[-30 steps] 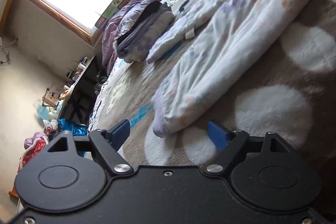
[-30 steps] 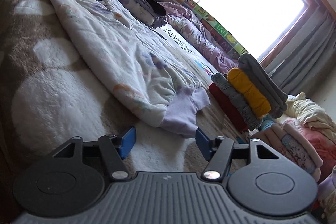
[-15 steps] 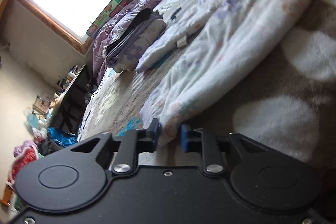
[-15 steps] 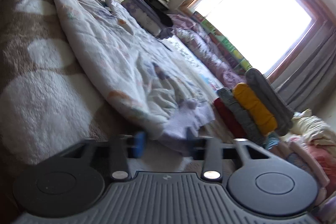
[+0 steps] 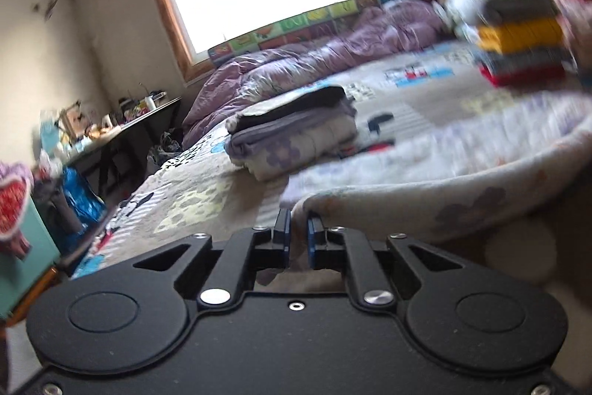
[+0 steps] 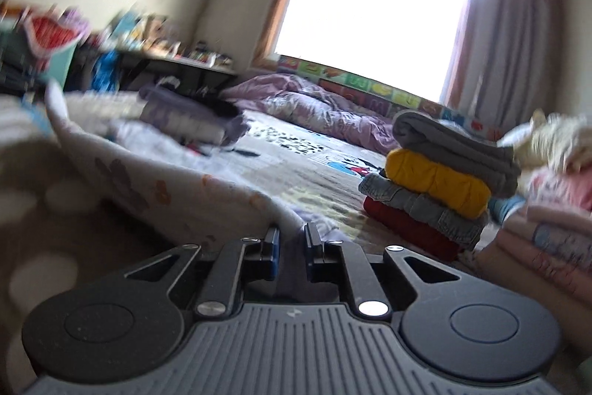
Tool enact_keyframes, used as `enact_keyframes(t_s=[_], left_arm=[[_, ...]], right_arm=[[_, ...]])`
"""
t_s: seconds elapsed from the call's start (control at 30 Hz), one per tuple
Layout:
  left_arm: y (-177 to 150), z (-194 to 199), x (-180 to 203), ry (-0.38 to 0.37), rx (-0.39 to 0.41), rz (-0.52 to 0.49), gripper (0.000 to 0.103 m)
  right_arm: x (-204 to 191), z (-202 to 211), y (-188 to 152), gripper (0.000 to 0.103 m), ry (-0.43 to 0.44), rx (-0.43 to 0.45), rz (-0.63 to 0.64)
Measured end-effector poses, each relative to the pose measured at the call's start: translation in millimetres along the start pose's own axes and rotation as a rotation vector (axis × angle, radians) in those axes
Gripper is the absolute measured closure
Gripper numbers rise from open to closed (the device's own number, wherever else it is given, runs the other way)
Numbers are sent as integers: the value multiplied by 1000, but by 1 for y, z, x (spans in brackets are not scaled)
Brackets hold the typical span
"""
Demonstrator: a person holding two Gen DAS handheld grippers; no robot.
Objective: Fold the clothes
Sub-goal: 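Grasp the garment edge with both grippers and fold it over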
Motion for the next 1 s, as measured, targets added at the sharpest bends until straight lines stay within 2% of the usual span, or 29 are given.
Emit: enact_keyframes(t_s=[0.17,0.47,0.73,1.0], left_arm=[[19,-22,-1,-10,2,65,97],[41,-78,-2,-8,-54,110,97],[57,-124,2,-16,-131,123,97],[58,-161,10,-32,-197,107,97]], right_arm=[[24,-25,8,90,27,16,-173],[50,-83,10,90,42,5,-341],[64,-120,11,90,55,-35,-437],[72,-148,1,90,66,-107,-485]])
Point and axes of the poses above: each gripper's, at about its wrist camera, not at the fingertips, and z roughly against the way its jaws point, x to its right, y to its top, the point moved 7 cm from there along -z, roughly the way its jaws point, and after that the axes turned 5 degrees about -x, right-handed, at the moved point
